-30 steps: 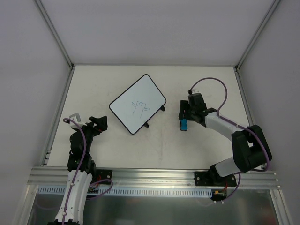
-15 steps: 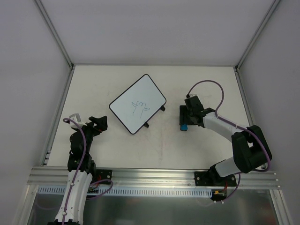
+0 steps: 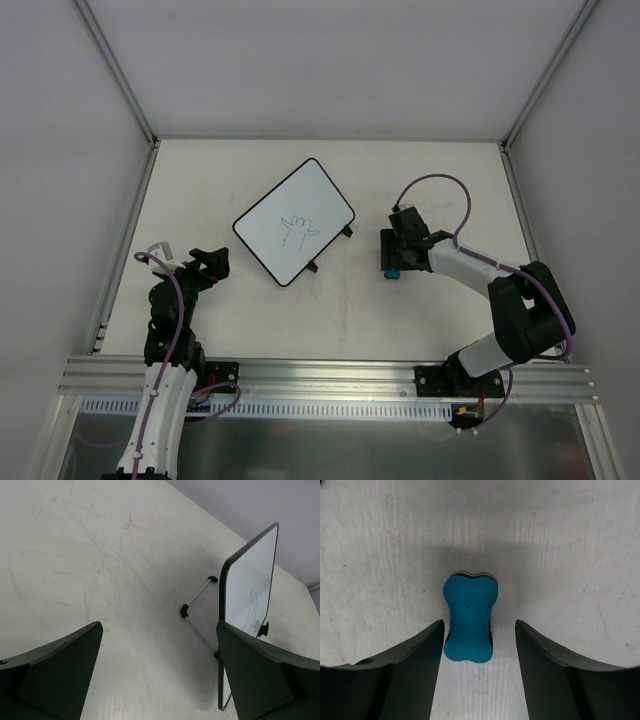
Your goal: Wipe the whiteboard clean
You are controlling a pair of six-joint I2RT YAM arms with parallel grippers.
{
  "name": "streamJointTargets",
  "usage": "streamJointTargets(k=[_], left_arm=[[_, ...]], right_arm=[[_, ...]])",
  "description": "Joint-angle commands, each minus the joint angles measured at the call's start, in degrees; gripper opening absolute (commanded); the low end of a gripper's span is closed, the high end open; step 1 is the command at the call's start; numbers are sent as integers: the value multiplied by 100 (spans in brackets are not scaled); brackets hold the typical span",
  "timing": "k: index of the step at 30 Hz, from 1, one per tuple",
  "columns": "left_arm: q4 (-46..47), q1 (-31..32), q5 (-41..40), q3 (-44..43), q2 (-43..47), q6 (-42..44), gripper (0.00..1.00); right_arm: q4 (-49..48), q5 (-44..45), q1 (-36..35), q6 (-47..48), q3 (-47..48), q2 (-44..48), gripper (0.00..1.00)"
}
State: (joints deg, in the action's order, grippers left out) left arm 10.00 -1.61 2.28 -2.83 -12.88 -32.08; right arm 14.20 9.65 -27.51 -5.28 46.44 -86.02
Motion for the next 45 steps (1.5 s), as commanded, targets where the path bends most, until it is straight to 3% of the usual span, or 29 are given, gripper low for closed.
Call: streamJointTargets(k=[1,4,13,18,24,31,37,41,45], left_arm=[[107,-50,-123,204,-21,8,99],[107,-41,-123,213,-12,-18,99],[107,-50,-123,213,-21,-27,99],[116,-42,-114,204,-39,-44,99],[125,-42,-105,204,-39,-27,99],[134,-50,-18,195,-21,-18,99],[151,-50,439,195,285,-1,99],[344,-50,711,265,541,35,99],[1027,-41,1010,415,104,-44,99]], right_arm=[[48,19,-123,18,243,-29,62],[57,81,-202,9,261,-46,62],[110,186,-202,36,393,-310,47],[163,230,-194,36,419,-381,47],[171,283,-202,44,428,-328,37],[162,108,-202,150,498,-179,13],[162,-243,-316,264,664,243,11],[119,-429,-553,264,1024,270,2],[118,-464,-843,334,1664,-11,0]])
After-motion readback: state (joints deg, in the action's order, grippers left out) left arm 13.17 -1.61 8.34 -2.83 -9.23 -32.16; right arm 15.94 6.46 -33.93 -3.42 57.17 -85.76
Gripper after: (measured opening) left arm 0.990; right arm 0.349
